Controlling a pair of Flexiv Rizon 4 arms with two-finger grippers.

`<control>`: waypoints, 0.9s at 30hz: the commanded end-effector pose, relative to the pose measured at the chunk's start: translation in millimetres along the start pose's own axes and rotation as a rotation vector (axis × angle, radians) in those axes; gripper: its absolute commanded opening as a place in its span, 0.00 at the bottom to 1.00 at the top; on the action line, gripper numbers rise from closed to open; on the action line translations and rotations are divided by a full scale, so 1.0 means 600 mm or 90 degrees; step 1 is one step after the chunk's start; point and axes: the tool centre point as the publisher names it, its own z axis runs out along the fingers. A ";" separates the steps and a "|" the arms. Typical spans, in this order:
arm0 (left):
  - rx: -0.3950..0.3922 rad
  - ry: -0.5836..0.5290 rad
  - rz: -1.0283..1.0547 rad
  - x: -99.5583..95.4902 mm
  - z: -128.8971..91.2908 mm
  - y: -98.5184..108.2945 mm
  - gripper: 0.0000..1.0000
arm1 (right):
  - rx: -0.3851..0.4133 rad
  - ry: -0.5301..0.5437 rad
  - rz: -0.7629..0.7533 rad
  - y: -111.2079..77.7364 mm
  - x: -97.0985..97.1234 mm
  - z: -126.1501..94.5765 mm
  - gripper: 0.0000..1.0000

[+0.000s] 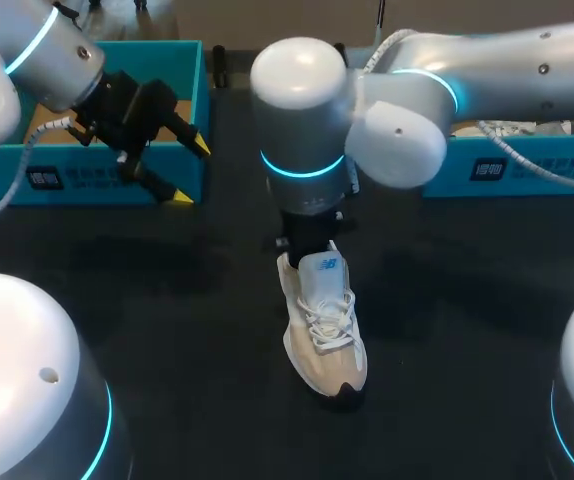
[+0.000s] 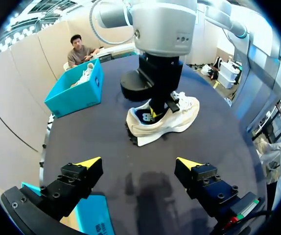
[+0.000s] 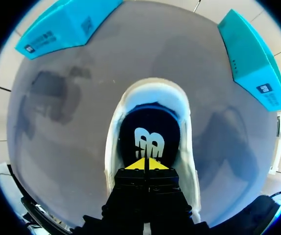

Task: Take the shoe out of the shoebox, open the shoe tongue, remove and reinsert the insole, then place the shoe into the shoebox

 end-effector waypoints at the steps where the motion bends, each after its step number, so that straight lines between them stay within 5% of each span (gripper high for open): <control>1: -0.002 0.000 0.000 0.001 -0.001 0.000 1.00 | 0.008 -0.002 0.001 0.004 0.008 0.025 0.00; 9: -0.002 0.000 0.000 0.001 -0.001 0.000 1.00 | 0.006 -0.011 0.010 0.003 0.005 0.034 0.00; 17: -0.002 0.000 0.000 0.001 -0.001 0.000 1.00 | -0.043 -0.033 0.015 0.028 -0.004 0.007 0.00; 27: -0.002 0.000 0.000 0.001 -0.001 0.000 1.00 | -0.121 -0.105 0.033 0.056 -0.026 0.035 0.00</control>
